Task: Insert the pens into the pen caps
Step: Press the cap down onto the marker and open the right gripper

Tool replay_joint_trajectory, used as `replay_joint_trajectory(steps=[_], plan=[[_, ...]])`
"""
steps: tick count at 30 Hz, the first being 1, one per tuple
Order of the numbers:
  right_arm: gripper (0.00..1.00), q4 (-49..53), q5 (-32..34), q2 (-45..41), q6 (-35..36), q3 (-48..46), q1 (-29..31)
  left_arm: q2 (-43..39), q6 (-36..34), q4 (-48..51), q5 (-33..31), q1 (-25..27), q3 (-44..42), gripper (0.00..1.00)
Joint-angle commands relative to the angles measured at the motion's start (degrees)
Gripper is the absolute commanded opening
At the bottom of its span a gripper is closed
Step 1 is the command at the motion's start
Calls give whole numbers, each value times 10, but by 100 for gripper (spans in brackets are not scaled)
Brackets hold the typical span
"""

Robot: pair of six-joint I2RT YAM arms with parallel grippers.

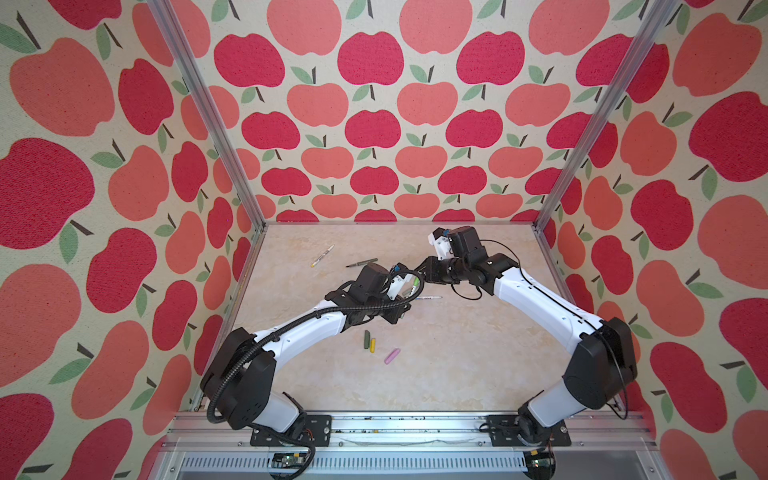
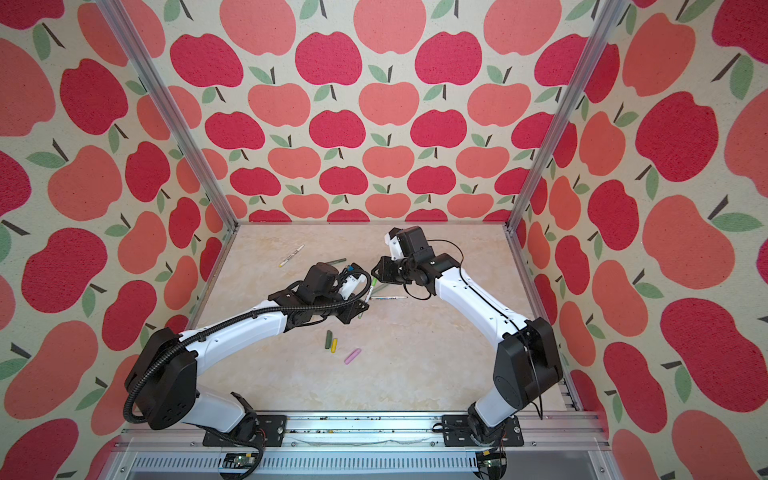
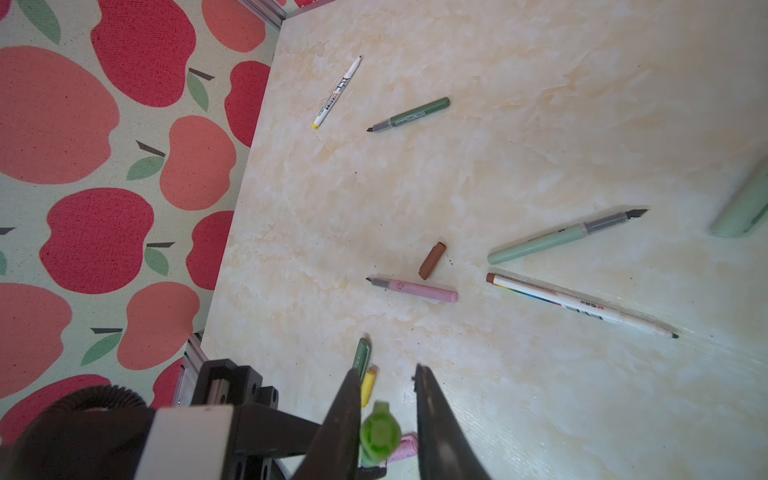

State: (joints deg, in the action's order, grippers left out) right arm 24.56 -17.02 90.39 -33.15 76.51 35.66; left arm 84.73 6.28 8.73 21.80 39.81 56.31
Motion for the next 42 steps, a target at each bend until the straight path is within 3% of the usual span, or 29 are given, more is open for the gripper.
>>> replay_joint_trajectory(steps=[1,11,21,42], plan=[[20,12,3,7,-3,12,5,-12,-1,-25,-2,3,9,0],[9,4,1,3,-9,-4,9,2,36,-77,-26,2,21,0],[6,-7,-4,4,-19,-19,12,-9,56,-164,-65,-5,21,0],[5,-16,-16,11,-27,-46,18,8,20,-192,-32,-37,96,0]])
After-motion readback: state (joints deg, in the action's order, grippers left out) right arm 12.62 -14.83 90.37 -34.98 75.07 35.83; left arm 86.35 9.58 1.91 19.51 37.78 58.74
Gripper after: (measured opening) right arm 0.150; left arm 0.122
